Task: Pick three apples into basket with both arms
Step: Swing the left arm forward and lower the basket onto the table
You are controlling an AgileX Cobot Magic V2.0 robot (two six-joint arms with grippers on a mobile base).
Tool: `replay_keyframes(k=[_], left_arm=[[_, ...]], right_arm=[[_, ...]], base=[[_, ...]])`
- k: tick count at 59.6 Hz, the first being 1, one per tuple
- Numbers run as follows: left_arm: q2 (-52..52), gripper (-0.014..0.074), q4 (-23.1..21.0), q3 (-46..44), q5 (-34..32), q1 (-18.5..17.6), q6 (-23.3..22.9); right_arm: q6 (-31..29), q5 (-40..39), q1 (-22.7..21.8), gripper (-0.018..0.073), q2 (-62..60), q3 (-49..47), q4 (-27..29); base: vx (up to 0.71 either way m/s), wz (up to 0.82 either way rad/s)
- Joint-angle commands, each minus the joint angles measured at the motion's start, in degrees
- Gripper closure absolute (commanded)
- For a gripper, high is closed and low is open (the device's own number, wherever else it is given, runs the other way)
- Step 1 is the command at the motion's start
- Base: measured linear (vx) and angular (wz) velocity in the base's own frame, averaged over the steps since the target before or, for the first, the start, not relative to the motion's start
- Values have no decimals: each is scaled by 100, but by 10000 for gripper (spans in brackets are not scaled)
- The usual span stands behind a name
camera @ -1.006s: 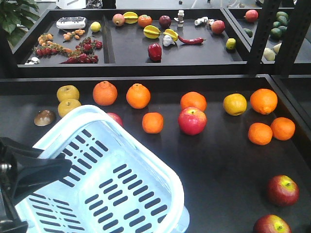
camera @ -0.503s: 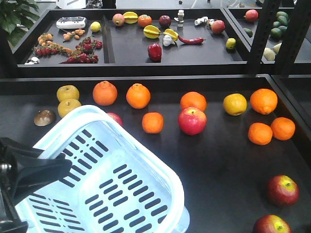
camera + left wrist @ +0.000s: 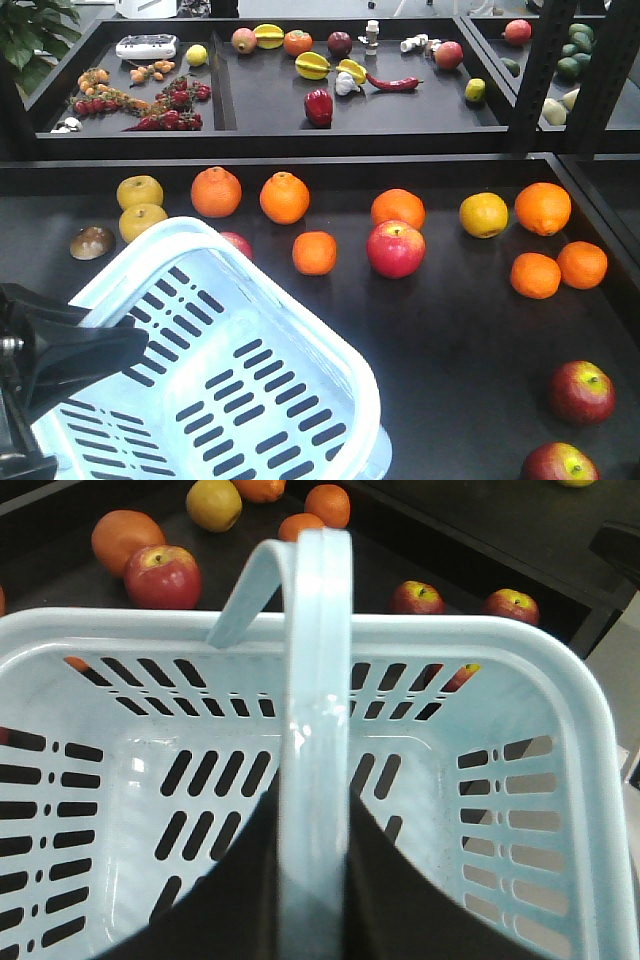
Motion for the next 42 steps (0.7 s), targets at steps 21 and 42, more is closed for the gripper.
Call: replay_keyframes(k=[21,42], left_arm=[[-65,602,-304,-176,-705,-25,-19],[892,602,-1444,-455,-1141,-25,1108]], right_arm=[[-14,-413,-43,567,-68,82,-13],[-14,-413,-43,567,-68,82,-13]], base=[[0,0],[0,0]])
